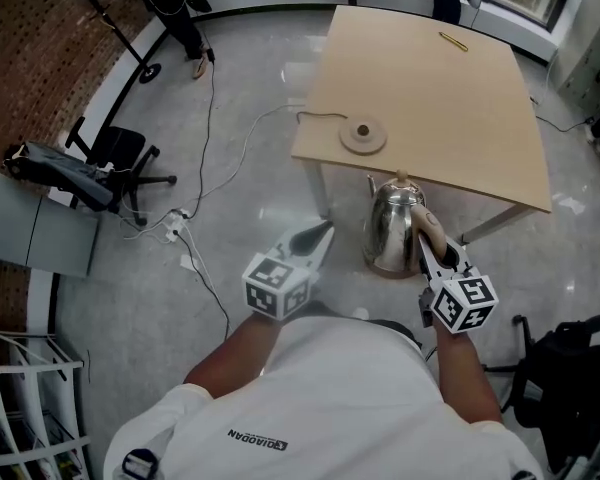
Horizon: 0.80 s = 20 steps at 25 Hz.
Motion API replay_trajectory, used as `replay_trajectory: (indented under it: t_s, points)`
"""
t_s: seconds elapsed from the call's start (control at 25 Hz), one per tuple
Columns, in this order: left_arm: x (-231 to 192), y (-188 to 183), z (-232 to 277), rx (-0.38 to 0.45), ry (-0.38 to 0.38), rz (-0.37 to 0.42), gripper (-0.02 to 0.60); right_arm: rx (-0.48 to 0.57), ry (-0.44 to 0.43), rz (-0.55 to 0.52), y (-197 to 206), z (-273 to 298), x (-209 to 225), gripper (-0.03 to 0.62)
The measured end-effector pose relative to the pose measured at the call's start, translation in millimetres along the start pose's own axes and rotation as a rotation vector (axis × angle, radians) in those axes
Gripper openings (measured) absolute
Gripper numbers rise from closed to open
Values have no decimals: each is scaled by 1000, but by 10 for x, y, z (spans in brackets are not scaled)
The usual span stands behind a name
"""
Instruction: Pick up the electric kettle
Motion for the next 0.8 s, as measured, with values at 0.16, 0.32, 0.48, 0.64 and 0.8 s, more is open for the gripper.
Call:
replay_trajectory:
  t_s: [0.16,0.32,0.48,0.64,0.8]
  points:
    - [-46,57,-99,-28,-2,-11,-5,1,3,11,58,-10,-84,78]
    - [-168,5,-110,-34,35,-9,-5,20,19,17,82,22,-230,78]
    - [-326,-80,-154,-32,76,21,-5,42,49,34,132,110,-378,78]
    - [-508,-47,-235,-45,96,27,-5,58,75,34,186,212,-517,78]
    - [-667,0,-305,-60,115,23,-5,53,99,40,219,309,-622,78]
Point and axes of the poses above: the fingertips, and each gripper's own axes: z forward along the fingers, x to its right, y out of its underside, the point moved 10 cm from there along -z, backward along the fingers, and after that the axes turned 10 degrees about z, right-handed, at the moved point
